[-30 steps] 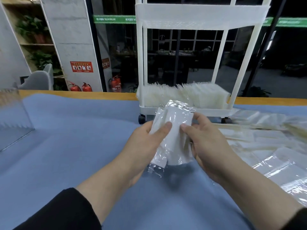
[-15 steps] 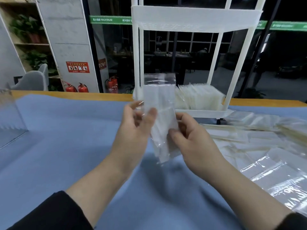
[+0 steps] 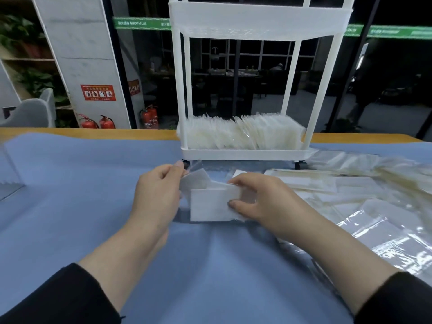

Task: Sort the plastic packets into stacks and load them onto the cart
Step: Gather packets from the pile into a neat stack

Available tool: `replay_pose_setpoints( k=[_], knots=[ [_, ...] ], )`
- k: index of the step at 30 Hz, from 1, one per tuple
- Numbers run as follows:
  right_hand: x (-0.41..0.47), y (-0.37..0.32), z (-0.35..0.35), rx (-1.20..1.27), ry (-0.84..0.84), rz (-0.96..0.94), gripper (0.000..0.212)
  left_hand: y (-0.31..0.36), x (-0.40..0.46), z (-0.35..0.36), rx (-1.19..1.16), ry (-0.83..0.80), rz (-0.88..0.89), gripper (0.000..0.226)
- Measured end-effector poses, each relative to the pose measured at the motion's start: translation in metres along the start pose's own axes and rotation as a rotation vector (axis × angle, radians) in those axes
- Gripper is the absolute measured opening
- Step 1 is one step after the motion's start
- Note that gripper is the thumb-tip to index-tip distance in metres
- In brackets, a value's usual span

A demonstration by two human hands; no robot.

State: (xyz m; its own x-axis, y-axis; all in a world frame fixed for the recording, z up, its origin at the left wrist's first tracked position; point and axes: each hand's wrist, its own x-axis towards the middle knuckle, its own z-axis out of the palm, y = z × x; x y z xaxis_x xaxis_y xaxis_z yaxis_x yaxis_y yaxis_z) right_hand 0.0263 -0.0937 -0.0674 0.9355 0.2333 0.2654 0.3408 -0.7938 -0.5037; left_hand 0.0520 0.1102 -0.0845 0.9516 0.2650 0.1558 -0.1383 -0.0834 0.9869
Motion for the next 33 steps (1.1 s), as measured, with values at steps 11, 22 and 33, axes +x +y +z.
replay_pose_setpoints(
  k=[11,22,33],
  knots=[
    [0.002,0.005,-0.001,0.368,0.199,-0.01,0.017,0.011,-0.008,0.005,-0.677,-0.221,-0.137,0.026],
    [0.001,0.017,-0.005,0.208,0.103,0.032,0.012,0.014,-0.001,-0.003,-0.162,-0.041,-0.108,0.037],
    [0.006,0.01,0.025,0.196,0.08,-0.019,0.038,0.004,-0.004,0.004,-0.02,-0.061,-0.109,0.027]
  ],
)
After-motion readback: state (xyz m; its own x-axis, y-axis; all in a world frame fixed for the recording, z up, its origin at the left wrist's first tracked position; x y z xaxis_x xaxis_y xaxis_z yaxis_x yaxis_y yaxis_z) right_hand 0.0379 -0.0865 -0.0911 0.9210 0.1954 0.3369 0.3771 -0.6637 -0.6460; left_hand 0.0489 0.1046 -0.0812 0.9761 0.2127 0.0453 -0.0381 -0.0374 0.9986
